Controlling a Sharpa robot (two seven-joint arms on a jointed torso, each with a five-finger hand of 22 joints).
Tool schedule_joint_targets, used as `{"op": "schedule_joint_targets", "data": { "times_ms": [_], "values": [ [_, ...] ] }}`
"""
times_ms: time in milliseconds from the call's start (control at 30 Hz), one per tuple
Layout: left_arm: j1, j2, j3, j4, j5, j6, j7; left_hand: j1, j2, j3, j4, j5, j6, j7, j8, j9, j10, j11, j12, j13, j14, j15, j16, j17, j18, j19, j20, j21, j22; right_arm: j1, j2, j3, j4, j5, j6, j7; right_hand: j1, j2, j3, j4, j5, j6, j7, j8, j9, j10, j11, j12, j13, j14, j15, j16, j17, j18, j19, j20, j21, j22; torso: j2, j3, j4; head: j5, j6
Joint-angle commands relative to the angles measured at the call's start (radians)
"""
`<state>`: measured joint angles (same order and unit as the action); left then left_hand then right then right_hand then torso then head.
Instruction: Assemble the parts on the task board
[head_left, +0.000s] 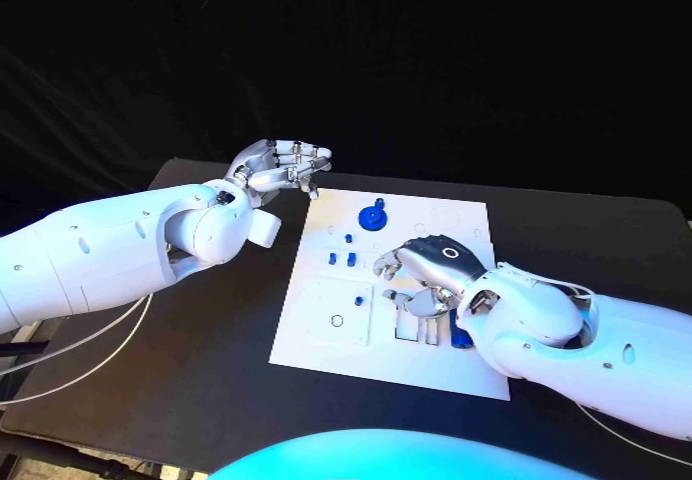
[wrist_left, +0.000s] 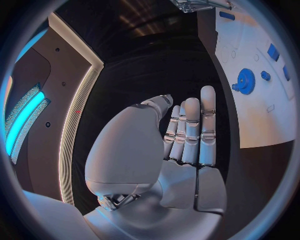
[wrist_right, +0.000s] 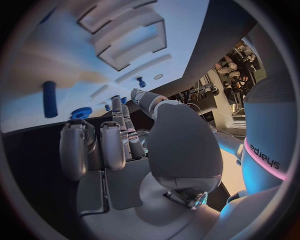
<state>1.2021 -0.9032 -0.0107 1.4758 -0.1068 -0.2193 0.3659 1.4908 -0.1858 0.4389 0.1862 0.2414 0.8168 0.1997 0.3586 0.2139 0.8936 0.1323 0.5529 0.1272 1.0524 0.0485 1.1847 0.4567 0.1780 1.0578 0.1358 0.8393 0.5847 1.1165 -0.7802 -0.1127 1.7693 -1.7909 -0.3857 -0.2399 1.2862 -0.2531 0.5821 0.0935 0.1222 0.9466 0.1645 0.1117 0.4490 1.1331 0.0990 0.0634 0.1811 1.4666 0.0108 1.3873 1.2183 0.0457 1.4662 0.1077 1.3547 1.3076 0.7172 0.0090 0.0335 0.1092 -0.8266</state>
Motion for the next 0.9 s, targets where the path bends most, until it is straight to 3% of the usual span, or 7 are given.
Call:
{"op": "schedule_joint_targets", "data": {
  "times_ms": [33, 100, 133, 300, 433, 600, 900],
  "values": [
    [0.000, 0.000, 0.000, 0.002, 0.005, 0.013, 0.005, -0.005, -0.004, 0.005, 0.002, 0.003, -0.006, 0.002, -0.004, -0.001, -0.007, -0.001, 0.006, 0.001, -0.004, 0.002, -0.005, -0.001, 0.007, 0.006, -0.002, -0.005, -0.001, 0.024, -0.036, 0.004, 0.006, 0.025, 0.000, 0.000, -0.005, -0.010, -0.015, 0.000, 0.006, -0.003, -0.008, -0.003, -0.002, -0.016, -0.002, 0.004, -0.005, 0.028, 0.004, -0.003, -0.001, 0.007, 0.001, 0.009, -0.021, 0.159, -0.001, -0.0015, -0.0016, -0.013, 0.010],
    [0.000, -0.001, 0.000, 0.003, 0.006, 0.014, 0.005, -0.005, -0.004, 0.005, 0.002, 0.003, -0.006, 0.002, -0.004, -0.001, -0.007, -0.001, 0.006, 0.001, -0.004, 0.002, -0.005, -0.001, 0.007, 0.006, -0.002, -0.005, -0.001, 0.043, -0.065, 0.007, 0.002, 0.045, 0.019, 0.008, -0.005, -0.011, -0.039, 0.002, 0.008, -0.009, -0.008, -0.006, -0.004, -0.050, 0.001, 0.004, -0.015, 0.026, 0.005, -0.007, -0.009, 0.014, -0.013, 0.010, -0.056, 0.144, -0.001, -0.0014, -0.0015, -0.020, 0.015],
    [0.000, -0.001, 0.000, 0.003, 0.006, 0.014, 0.005, -0.007, -0.004, 0.007, 0.001, 0.003, -0.007, 0.002, -0.004, -0.001, -0.009, -0.001, 0.006, 0.001, -0.004, 0.002, -0.005, -0.002, 0.007, 0.005, -0.001, -0.005, -0.001, 0.055, -0.081, 0.008, -0.003, 0.057, 0.036, 0.013, -0.004, -0.009, -0.082, 0.006, 0.028, -0.013, -0.013, -0.009, -0.007, -0.067, 0.001, 0.010, -0.022, 0.024, 0.006, -0.010, -0.014, 0.016, -0.018, 0.010, -0.070, 0.138, -0.001, -0.0010, -0.0020, -0.022, 0.017],
    [0.000, -0.002, 0.000, 0.003, 0.007, 0.015, 0.006, -0.007, -0.004, 0.007, 0.001, 0.003, -0.007, 0.002, -0.004, -0.001, -0.009, -0.001, 0.006, 0.001, -0.004, 0.002, -0.005, -0.002, 0.007, 0.005, -0.001, -0.005, -0.001, 0.074, -0.109, 0.009, -0.025, 0.075, 0.079, 0.029, 0.018, 0.009, -0.176, 0.019, 0.047, -0.017, -0.026, -0.014, -0.013, -0.090, 0.003, 0.023, -0.034, 0.020, 0.008, -0.015, -0.023, 0.019, -0.022, 0.012, -0.089, 0.131, 0.000, 0.0007, -0.0024, -0.027, 0.024],
    [0.000, -0.002, 0.000, 0.004, 0.007, 0.016, 0.006, -0.007, -0.004, 0.007, 0.001, 0.003, -0.007, 0.002, -0.004, -0.001, -0.009, -0.001, 0.006, 0.001, -0.004, 0.002, -0.005, -0.002, 0.007, 0.005, -0.001, -0.005, -0.001, 0.078, -0.114, 0.010, -0.038, 0.073, 0.104, 0.030, 0.026, 0.016, -0.184, 0.020, 0.048, -0.014, -0.026, -0.013, -0.013, -0.088, 0.003, 0.027, -0.035, 0.022, 0.008, -0.012, -0.018, 0.018, -0.020, 0.012, -0.086, 0.132, 0.001, 0.0017, -0.0002, -0.033, 0.029],
    [0.000, -0.002, -0.001, 0.004, 0.007, 0.017, 0.005, -0.007, -0.004, 0.007, 0.001, 0.003, -0.007, 0.002, -0.004, -0.001, -0.009, -0.001, 0.006, 0.001, -0.004, 0.002, -0.005, -0.002, 0.007, 0.005, -0.001, -0.005, -0.001, 0.079, -0.110, 0.009, -0.054, 0.070, 0.126, 0.028, 0.041, 0.027, -0.188, 0.021, 0.048, -0.005, -0.024, -0.009, -0.014, -0.080, 0.000, 0.038, -0.036, 0.023, 0.006, -0.011, -0.017, 0.018, -0.018, 0.011, -0.085, 0.133, 0.001, 0.0000, 0.0005, -0.034, 0.029],
    [0.000, -0.005, -0.001, 0.005, 0.008, 0.017, 0.004, -0.007, -0.004, 0.007, 0.001, 0.003, -0.007, 0.002, -0.004, -0.001, -0.009, -0.001, 0.006, 0.001, -0.004, 0.002, -0.005, -0.002, 0.007, 0.005, -0.001, -0.005, -0.001, 0.069, -0.092, 0.006, -0.072, 0.068, 0.145, 0.035, 0.062, 0.041, -0.169, 0.023, 0.046, 0.021, -0.018, 0.001, -0.016, -0.055, -0.005, 0.058, -0.039, 0.023, 0.001, -0.016, -0.026, 0.013, -0.005, 0.006, -0.062, 0.143, 0.002, -0.0004, 0.0022, -0.035, 0.027]
  ]
}}
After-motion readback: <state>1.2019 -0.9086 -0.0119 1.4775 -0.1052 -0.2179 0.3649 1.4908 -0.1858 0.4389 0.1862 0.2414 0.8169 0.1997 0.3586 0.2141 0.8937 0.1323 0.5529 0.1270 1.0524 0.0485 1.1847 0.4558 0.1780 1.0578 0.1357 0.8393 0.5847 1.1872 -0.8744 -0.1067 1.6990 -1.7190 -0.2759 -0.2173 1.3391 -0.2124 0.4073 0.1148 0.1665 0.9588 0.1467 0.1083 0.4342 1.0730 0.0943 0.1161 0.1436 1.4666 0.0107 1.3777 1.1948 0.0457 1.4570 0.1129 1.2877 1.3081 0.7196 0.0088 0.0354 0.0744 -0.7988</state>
